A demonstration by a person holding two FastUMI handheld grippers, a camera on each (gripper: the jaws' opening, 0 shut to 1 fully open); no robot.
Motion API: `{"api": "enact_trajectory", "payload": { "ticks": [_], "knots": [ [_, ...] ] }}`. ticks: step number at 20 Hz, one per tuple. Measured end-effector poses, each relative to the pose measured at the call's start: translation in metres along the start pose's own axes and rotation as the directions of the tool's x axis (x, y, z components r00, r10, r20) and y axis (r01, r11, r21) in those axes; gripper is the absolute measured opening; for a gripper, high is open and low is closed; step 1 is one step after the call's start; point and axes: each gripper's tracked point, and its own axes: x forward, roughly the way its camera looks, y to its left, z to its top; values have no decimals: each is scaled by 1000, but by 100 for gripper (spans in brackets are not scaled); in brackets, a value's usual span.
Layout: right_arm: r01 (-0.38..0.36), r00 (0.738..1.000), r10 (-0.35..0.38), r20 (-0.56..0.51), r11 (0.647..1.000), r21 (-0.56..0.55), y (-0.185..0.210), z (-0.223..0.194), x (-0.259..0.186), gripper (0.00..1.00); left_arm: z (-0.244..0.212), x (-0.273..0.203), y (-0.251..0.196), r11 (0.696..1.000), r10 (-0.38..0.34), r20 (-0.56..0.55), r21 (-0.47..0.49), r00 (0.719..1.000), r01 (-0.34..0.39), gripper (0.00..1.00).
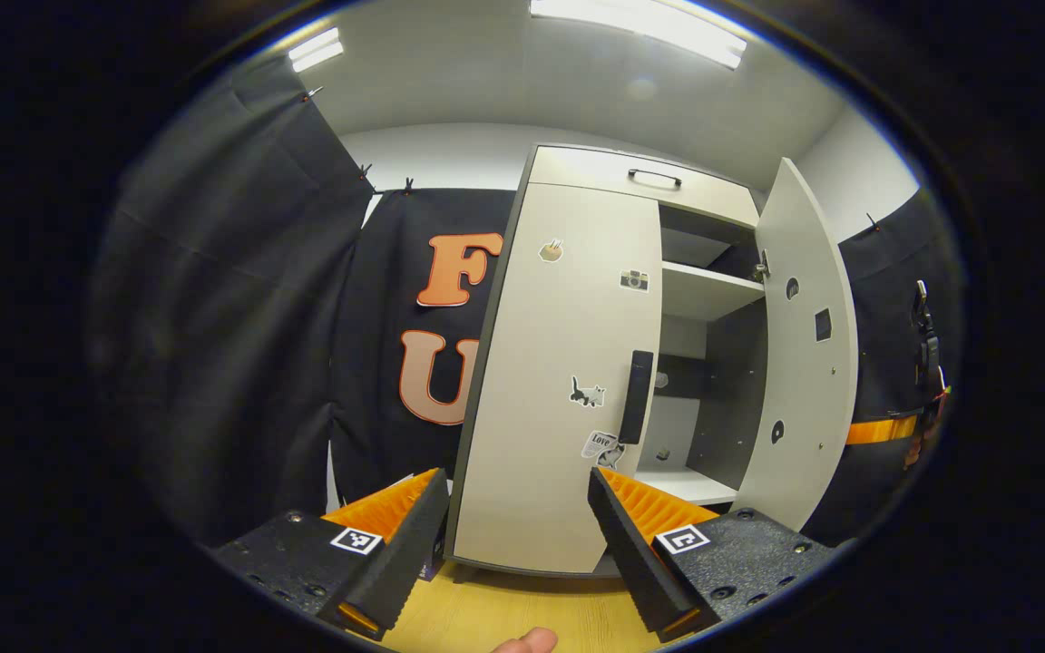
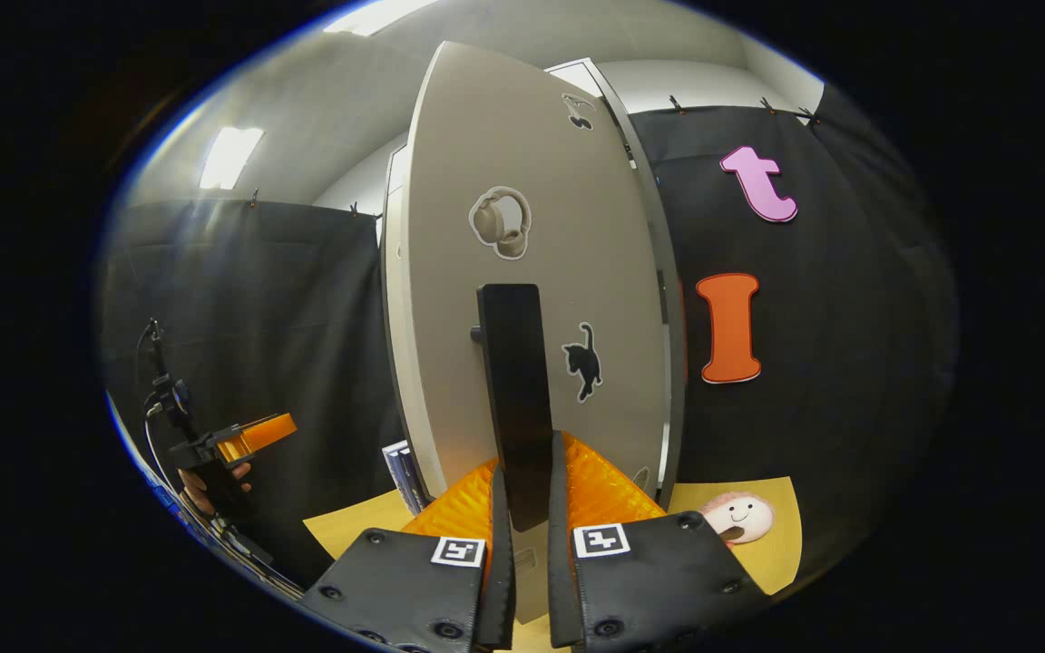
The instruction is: Open the right door of the double-door shoe cabinet with the right hand, and open the left door with the left hand.
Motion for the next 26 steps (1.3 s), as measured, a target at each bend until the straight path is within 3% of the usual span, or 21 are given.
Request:
{"api": "enact_trajectory", "payload": {
  "ticks": [7,8,9,10,11,14,15,16,18,22,26],
  "knots": [
    [19,1000,-19,-1,1000,19,-17,4,-10,23,-1,6,-5,1000,-14,-3,-11,1000,14,94],
    [32,999,-32,-2,999,17,-21,4,-13,23,-2,6,-4,1000,-14,-2,-8,1000,14,94],
    [50,999,-50,12,999,1,-25,6,-17,17,-1,7,-4,1000,-11,0,-5,1000,11,94],
    [85,996,-85,18,996,-30,-33,6,-18,22,-1,8,-4,1000,-9,1,-3,1000,9,94],
    [131,991,-129,29,990,-58,-45,8,-17,21,-1,8,-5,1000,-11,0,-4,1000,11,94],
    [103,994,-103,19,995,-13,-41,4,-18,16,-3,15,-14,999,-38,-7,-12,999,38,94],
    [110,994,-110,1,994,-7,-41,0,-20,3,-2,16,-18,999,-48,-5,-14,999,48,92],
    [115,993,-115,14,993,-9,-41,4,-24,15,-1,15,-22,998,-57,-2,-13,998,57,94],
    [132,991,-132,22,991,-10,-45,3,-21,16,2,16,-29,997,-75,6,-10,997,75,92],
    [219,975,-219,31,976,9,-49,4,-27,16,13,30,-50,989,-142,12,-41,990,142,94],
    [366,930,-365,47,931,-4,-59,6,-43,17,27,65,-70,975,-196,-4,-109,981,195,94]
  ]
}}
